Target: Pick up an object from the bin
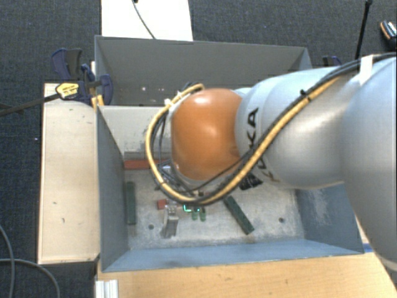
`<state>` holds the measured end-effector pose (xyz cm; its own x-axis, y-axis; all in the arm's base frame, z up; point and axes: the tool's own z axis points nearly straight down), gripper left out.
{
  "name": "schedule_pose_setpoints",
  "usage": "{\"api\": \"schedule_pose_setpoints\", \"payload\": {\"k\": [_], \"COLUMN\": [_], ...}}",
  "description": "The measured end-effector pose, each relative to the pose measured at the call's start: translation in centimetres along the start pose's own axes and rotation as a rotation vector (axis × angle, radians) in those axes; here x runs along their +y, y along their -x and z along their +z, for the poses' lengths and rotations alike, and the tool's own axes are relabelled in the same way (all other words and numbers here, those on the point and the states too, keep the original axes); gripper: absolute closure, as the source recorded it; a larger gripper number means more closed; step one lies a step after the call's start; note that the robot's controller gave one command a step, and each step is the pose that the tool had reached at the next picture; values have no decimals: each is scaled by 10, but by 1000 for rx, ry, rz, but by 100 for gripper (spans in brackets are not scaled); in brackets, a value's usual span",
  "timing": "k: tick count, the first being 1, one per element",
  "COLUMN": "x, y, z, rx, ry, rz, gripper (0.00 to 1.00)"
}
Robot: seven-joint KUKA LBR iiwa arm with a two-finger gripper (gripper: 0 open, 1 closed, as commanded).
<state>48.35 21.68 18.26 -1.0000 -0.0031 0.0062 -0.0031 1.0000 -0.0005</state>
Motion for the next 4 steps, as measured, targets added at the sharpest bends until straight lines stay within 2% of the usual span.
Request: {"api": "schedule_pose_setpoints", "payload": {"k": [1,2,3,4], "x": [-100,-104,-108,-115], "y": [53,62,57,51], "z": [116,81,77,114], "rx": [-2,-13,-6,-3], "ry": [-3,0,1,1], "rz": [-158,-306,-150,-95], "gripper": [0,0,0,0]}}
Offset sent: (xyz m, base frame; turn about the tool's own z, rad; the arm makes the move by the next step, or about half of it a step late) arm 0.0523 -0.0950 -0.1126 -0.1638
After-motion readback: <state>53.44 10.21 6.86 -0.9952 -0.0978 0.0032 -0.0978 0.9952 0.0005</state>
